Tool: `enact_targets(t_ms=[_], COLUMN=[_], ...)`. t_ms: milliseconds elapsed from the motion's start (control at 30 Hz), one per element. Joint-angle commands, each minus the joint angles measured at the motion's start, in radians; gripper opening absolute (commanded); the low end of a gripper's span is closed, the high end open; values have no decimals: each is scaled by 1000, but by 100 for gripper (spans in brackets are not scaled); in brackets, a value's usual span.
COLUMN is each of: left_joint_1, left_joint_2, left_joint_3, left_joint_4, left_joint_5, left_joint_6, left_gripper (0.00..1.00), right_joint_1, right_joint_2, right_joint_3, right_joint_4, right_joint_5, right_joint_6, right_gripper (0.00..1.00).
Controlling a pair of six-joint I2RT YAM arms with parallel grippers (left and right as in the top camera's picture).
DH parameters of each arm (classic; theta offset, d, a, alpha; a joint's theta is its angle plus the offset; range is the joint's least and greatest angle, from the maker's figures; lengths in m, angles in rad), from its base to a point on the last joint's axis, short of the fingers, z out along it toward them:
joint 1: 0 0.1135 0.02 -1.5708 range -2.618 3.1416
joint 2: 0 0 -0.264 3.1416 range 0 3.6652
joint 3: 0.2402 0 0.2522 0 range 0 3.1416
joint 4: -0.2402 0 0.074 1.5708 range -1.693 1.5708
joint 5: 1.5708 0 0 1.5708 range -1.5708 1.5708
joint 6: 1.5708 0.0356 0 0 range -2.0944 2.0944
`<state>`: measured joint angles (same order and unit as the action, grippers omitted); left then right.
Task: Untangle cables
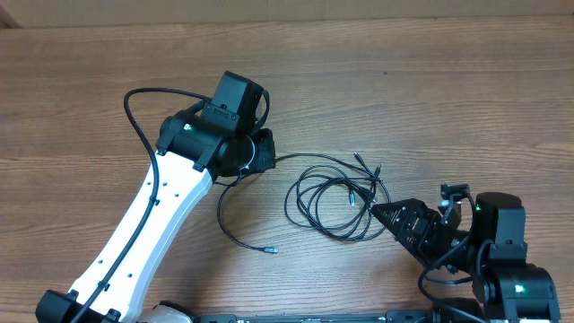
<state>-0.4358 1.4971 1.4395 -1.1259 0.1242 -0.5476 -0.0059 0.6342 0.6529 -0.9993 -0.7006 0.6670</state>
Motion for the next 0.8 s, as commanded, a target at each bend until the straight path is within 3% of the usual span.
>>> enact_targets(t_ms=[0, 67, 200, 267, 333, 500, 633, 767], left_joint_1=[-5, -22, -90, -138, -186, -297, -344, -350], left_joint_2=[19, 25, 33, 35, 36, 36, 36, 36], left_joint_3=[-6, -18, -90, -156, -227, -382, -458, -503], left_joint_4=[-15, -34, -21, 41, 133, 313, 330, 335], left_joint_5=[31, 53, 58, 59, 60, 57, -20, -103], left_joint_6=[-92, -117, -192, -247, -303, -512, -740, -895], left_gripper=[43, 64, 81, 84, 82, 45, 45, 48], right_joint_1=[-1, -1, -1, -1, -1, -1, -1, -1], right_joint_2=[-2, -2, -2, -2, -2, -2, -2, -2], right_joint_3=[16, 16, 16, 16, 16, 16, 16, 16], right_joint_4=[-2, -1, 1, -2, -2, -2, -2, -2], right_joint_5=[107, 144, 161, 162, 162, 162, 162, 167], right_joint_6=[10, 18, 22, 24, 24, 24, 24, 24], right_gripper=[100, 100, 100, 100, 100, 100, 100, 100])
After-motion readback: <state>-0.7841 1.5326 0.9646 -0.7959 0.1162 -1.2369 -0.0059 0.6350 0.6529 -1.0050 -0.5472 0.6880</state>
